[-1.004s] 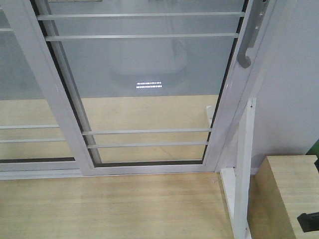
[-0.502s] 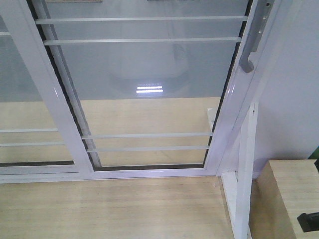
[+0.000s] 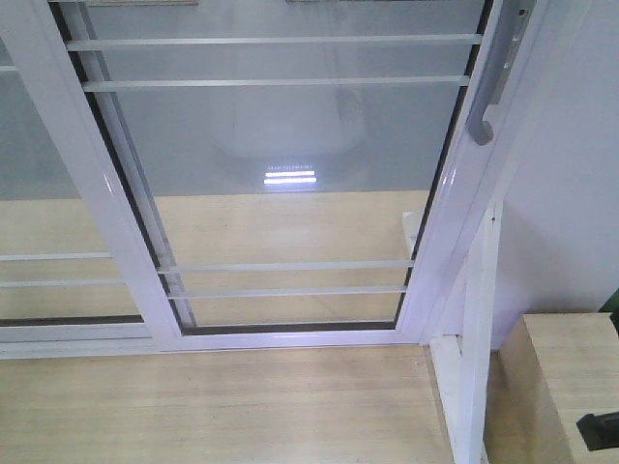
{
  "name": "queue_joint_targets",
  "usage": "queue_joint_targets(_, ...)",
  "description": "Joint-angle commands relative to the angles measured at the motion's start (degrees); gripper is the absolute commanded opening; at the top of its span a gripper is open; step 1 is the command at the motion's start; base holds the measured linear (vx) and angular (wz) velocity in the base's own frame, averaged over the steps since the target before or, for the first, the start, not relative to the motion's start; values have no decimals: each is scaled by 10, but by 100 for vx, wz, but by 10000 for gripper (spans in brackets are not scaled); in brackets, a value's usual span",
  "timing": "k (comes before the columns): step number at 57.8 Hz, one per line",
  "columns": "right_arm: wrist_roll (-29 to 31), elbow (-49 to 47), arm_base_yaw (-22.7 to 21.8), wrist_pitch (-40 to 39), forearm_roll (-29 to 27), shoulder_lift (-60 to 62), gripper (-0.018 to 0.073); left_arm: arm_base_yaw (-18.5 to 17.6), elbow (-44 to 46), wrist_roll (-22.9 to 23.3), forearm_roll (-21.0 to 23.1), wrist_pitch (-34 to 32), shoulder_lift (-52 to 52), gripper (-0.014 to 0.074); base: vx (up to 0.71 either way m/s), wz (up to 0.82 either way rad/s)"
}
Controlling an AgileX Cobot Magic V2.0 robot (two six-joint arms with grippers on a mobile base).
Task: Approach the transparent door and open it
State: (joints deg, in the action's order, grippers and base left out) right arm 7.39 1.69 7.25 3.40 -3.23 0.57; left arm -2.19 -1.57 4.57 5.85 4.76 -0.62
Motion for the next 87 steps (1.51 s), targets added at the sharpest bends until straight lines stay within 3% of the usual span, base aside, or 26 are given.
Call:
queue_joint_targets(1,3,8,-3,-49,4,8,0,-4,-17,5,1,-48,-6,4,0,0)
queue_joint_targets(48,3,8,-3,-51,3,8,0,-4,-17,5,1,-54,-6,4,0,0)
queue_joint_targets(65,1,-1,-3,-149,2,8,0,-4,-5,5,1,-106,-6,4,0,0)
queue_joint_targets(71,9,-46,-3,-125,3,7,0,-4,29,5,1,-104,-6,4,0,0)
queue_joint_targets(79,13,-152,-3,-20,4,-41,0,-4,102,3,-5,-74,5,4,0,0)
queue_joint_targets(87,18,-251,-3,7,10,-151,0,-4,175,0,-31,-54,89,4,0,0)
